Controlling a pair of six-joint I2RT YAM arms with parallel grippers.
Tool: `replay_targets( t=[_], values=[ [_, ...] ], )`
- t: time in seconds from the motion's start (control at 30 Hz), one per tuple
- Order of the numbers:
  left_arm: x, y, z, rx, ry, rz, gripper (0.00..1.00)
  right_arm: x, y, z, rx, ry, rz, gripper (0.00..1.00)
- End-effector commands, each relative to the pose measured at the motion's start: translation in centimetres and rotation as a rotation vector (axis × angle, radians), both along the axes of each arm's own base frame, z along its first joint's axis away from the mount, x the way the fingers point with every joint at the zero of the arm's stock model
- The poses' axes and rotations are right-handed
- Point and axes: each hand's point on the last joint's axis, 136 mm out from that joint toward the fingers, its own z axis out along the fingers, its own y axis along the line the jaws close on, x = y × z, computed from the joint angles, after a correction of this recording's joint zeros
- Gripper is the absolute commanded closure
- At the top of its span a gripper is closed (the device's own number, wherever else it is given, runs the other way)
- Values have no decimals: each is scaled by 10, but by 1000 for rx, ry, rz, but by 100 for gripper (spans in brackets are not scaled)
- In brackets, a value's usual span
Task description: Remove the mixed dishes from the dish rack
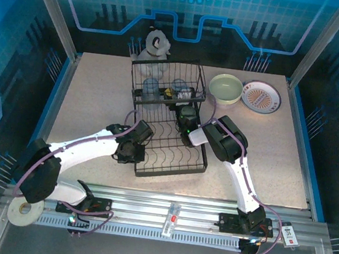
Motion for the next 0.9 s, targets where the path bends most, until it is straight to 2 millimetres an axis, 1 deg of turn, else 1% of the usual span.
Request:
replay_targets(
  t=[0.0,0.23,0.43,0.53,0.7,0.87],
  values=[
    [-9,-29,14,-114,49,-134,100,0,-18,24,38,-68,-39,29],
    [4,-33,13,-150,51,-99,100,-8,-18,29,44,-63,-31,34],
    [18,-40,12,-169,48,-84,100,-11,-18,32,62,-59,-19,35],
    [19,-43,9,-169,59,-86,100,-11,-22,28,91,-43,-24,35],
    [22,-42,7,-162,54,-76,100,-13,-21,24,149,-18,-8,37],
    [22,-41,4,-160,59,-66,100,-20,-10,22,147,-12,20,38]
  ],
)
